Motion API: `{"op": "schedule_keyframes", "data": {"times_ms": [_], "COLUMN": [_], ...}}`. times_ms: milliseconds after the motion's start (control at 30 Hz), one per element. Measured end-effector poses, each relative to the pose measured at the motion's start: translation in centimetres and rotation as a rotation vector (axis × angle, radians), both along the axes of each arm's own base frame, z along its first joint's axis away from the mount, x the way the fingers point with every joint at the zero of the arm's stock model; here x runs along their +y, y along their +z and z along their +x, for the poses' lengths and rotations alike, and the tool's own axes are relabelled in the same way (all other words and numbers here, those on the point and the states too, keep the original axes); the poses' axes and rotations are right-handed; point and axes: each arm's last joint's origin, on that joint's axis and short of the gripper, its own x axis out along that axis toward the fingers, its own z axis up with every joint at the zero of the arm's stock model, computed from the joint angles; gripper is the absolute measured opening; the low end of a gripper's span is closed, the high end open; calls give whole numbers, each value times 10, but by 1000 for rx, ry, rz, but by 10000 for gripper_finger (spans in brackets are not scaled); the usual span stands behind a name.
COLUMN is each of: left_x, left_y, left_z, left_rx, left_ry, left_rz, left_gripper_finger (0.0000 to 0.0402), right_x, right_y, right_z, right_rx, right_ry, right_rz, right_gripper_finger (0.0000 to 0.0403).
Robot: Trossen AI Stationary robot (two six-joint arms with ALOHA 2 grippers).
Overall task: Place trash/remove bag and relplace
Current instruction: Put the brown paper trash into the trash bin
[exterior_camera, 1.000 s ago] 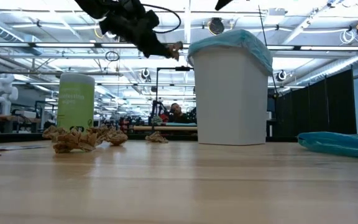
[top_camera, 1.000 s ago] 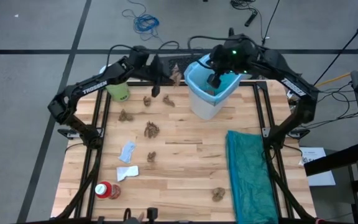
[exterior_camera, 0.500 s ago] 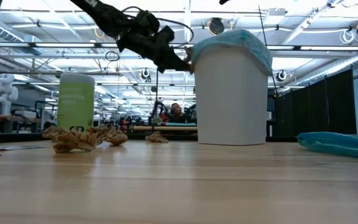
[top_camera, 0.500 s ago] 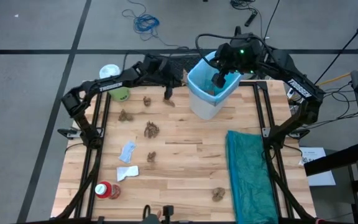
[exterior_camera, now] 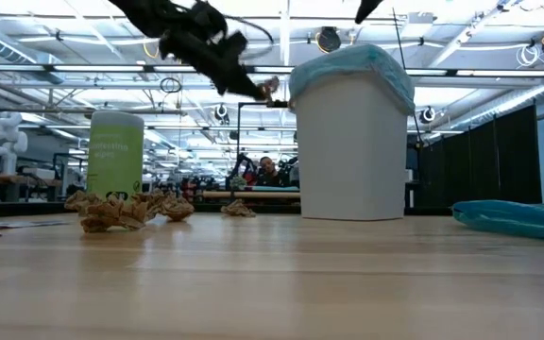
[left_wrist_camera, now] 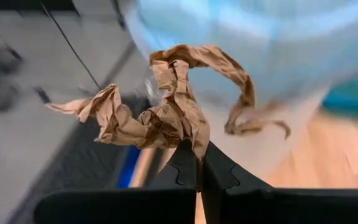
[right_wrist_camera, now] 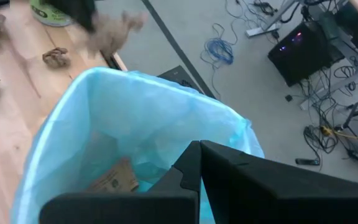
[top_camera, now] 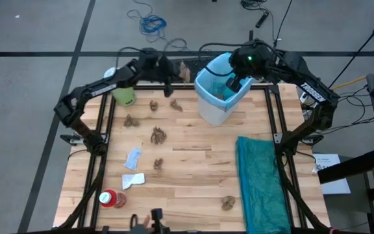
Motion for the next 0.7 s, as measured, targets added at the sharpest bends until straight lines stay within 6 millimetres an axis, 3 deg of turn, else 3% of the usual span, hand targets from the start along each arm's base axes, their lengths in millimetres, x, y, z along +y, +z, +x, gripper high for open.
{"op": "schedule_keyframes", "data": {"times_ms": [133,233,533,700], "left_x": [-7,-18,-18,-13], "left_y": [39,58,72,70], "left_z": [-8,2,63,90], "left_rx": [-227,-310,-345,-313], "left_ry": [-35,-165,-271,-216], "left_rz": [59,75,85,93], "left_gripper_finger": [1,1,1,12], "right_x": [0,-3,-4,-4], "right_y": [1,3,8,8], "right_z": [0,1,4,4], "right_rx": [-1,-20,-55,-59], "right_ry": [7,7,24,22], "right_rz": [-12,-28,-68,-67], "right_gripper_finger": [0,0,0,0]}}
